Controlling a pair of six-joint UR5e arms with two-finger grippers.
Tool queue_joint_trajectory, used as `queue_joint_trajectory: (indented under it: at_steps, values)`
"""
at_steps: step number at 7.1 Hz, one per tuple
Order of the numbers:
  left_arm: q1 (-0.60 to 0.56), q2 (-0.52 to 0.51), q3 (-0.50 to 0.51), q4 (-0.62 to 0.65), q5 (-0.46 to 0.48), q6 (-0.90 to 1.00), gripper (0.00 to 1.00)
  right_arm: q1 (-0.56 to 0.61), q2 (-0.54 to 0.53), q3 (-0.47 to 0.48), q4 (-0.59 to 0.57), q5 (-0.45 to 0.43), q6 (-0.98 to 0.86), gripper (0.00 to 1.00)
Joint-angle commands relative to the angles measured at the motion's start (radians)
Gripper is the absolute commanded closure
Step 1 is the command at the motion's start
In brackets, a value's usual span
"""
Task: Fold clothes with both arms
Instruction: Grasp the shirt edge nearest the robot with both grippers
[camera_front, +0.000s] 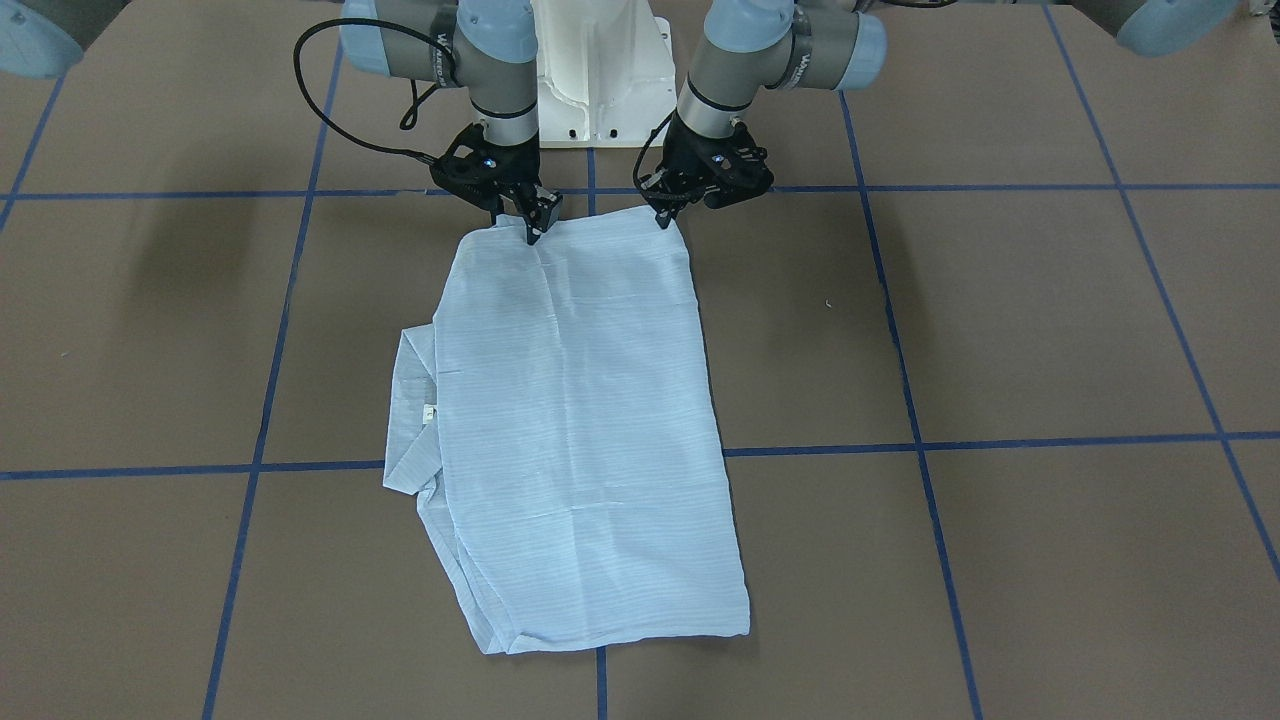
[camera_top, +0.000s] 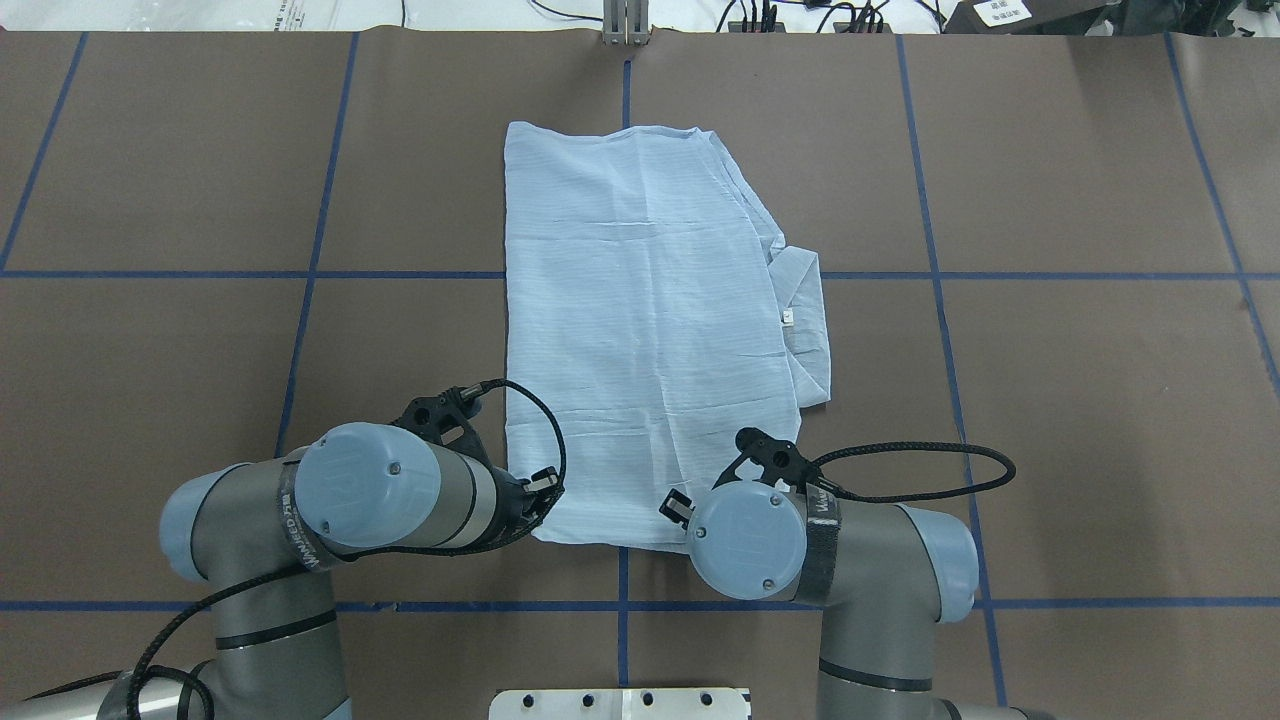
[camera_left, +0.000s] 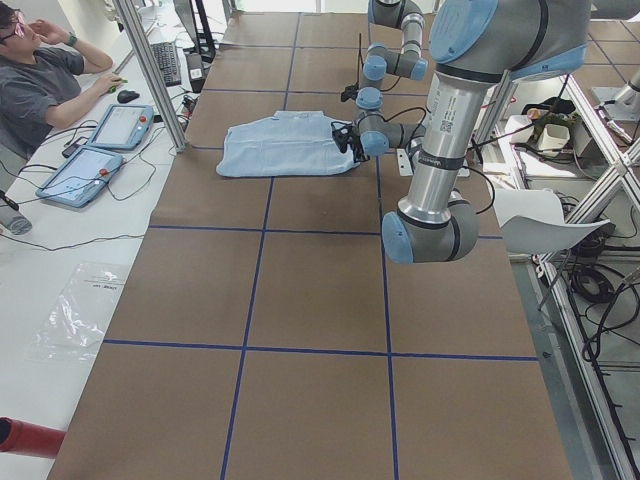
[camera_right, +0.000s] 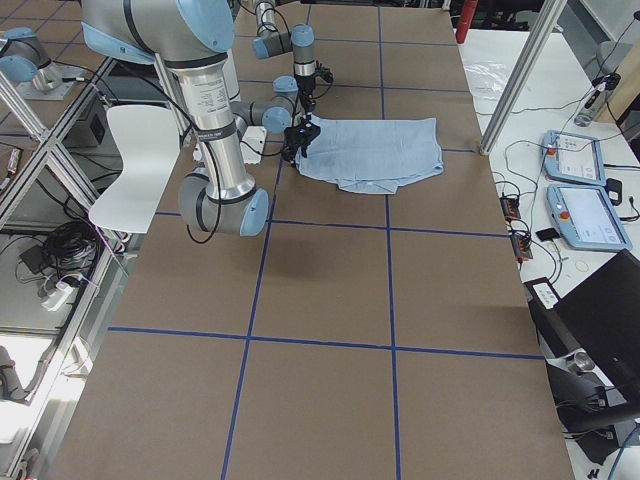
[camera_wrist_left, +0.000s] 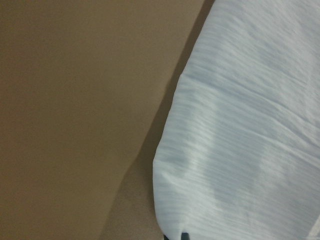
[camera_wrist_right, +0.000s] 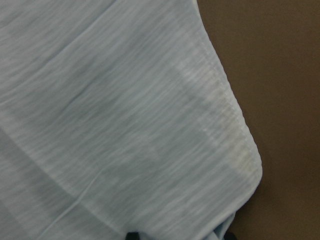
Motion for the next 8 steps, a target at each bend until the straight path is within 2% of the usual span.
queue_joint_trajectory:
  at_steps: [1,5,7,8]
  values:
    - [-0.001,0.0,0.0,0.0,0.0,0.0,1.0,0.001,0.012,0.004,0.001,-0.009,0.0,1.0]
    - [-0.009,0.0,-0.005,0.0,0.0,0.002,1.0,0.001,0.029,0.024,0.002,-0.009,-0.003,1.0]
    - [-0.013,0.014,-0.043,0.003,-0.005,0.002,1.0,0.012,-0.006,0.106,-0.002,0.009,-0.005,1.0]
    - [-0.012,0.015,-0.093,0.055,-0.006,0.002,1.0,0.01,-0.035,0.154,-0.002,0.016,-0.009,1.0]
